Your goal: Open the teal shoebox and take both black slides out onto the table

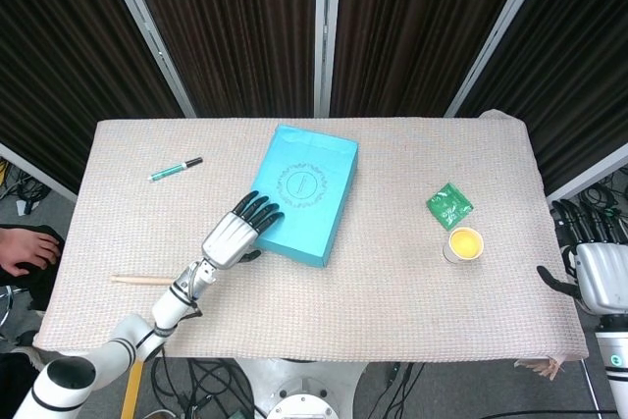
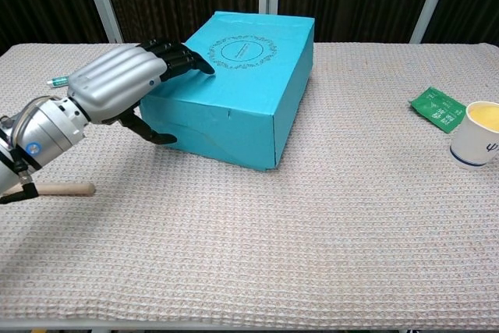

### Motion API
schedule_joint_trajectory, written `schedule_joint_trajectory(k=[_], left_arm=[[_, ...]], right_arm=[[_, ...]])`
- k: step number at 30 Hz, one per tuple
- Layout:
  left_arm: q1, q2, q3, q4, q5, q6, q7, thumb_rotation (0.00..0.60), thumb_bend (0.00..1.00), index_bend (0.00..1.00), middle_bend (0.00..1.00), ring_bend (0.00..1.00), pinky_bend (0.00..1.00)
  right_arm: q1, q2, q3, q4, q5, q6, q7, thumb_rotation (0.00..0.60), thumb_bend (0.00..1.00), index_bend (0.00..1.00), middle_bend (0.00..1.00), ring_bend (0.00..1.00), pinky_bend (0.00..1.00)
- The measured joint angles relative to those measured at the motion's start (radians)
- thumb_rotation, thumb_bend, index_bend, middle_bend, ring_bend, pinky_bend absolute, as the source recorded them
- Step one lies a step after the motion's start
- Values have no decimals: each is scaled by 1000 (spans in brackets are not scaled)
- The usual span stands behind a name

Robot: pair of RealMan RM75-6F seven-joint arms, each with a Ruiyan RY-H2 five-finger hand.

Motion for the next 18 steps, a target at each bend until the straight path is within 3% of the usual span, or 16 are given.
schedule_joint_trajectory(k=[5,18], left_arm=[[-12,-54,4,75,-9,19,-30,600,60,175,154,108,145],[-11,-103,-6,132,-59,70,-89,600,123,176,164,107,176]], right_arm=[[-2,-3,0,4,2,2,4,600,101,8,81,13,85],[-1,-2,0,6,4,-1,4,600,101,8,86,14,85]])
